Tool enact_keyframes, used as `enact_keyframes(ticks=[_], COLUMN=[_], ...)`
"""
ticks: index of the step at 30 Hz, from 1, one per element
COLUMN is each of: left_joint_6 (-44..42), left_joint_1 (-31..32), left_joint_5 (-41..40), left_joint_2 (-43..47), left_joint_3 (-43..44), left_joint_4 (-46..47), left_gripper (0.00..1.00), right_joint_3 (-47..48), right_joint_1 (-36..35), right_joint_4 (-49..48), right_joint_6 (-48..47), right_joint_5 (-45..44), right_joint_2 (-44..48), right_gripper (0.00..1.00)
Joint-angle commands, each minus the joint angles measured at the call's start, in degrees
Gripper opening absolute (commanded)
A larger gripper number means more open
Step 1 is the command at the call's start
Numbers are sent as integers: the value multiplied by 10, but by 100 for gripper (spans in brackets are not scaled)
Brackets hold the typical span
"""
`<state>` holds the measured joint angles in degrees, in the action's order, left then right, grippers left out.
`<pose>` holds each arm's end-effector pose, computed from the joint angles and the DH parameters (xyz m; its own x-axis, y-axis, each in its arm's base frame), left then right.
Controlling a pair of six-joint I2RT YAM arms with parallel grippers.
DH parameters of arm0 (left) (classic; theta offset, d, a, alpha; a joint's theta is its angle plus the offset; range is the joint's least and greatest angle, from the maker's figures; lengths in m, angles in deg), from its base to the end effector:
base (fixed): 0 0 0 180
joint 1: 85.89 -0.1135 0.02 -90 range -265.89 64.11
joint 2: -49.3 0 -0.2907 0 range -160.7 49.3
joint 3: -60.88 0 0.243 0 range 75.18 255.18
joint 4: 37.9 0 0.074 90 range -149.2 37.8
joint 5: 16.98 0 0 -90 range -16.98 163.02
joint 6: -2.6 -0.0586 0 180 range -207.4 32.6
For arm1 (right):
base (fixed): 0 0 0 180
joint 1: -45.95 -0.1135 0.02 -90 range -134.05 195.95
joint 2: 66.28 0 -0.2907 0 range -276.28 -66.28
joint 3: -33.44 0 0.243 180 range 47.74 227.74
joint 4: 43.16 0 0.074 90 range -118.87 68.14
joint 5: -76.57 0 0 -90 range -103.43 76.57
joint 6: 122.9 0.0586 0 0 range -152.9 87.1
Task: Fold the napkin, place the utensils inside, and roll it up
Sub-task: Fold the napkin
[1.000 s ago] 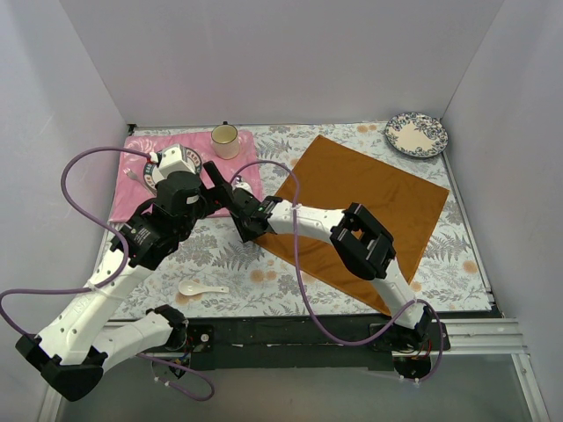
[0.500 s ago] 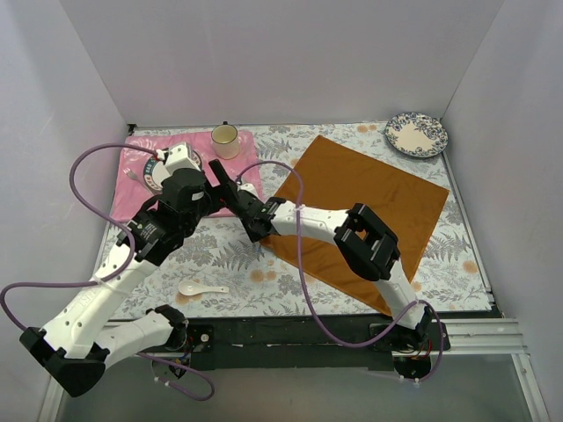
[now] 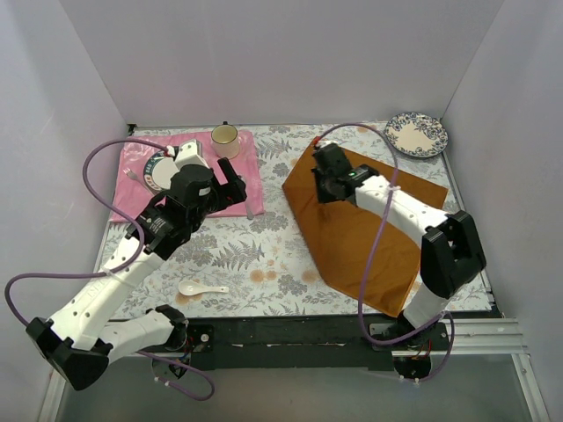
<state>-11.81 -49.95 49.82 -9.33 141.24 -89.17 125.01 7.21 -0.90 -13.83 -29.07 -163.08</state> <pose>0.1800 -0.1020 0.3886 -0.3531 -0.8436 -0.4046 -0.3214 0.5155 -0.7943 0.3098 0.2283 0.2839 -0.6939 -0.1533 -0.7036 -0.2474 0.9684 0.0329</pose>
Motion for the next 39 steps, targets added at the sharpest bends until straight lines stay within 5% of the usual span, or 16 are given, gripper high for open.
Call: enact_keyframes(ticks=[1, 11, 21, 39], left_joint_6=[-17, -28, -58, -63], left_joint_1=[-3, -3, -2, -2], left_joint_5=[38, 112, 129, 131], left_joint_2=[-19, -105, -183, -242], left_joint_3=[6, 40, 86, 127], left_joint_4=[19, 34, 33, 20], left_gripper=[88, 88, 88, 88], right_joint_3=[-58, -17, 79, 65], right_joint_1=[94, 275, 350, 454], right_joint_4=[-6, -15, 16, -24], right_joint_6=[-67, -120, -145, -129], right_joint_5=[-50, -56, -88, -23], right_joint_2=[38, -6, -94, -118], right_gripper=[1, 1, 1, 1])
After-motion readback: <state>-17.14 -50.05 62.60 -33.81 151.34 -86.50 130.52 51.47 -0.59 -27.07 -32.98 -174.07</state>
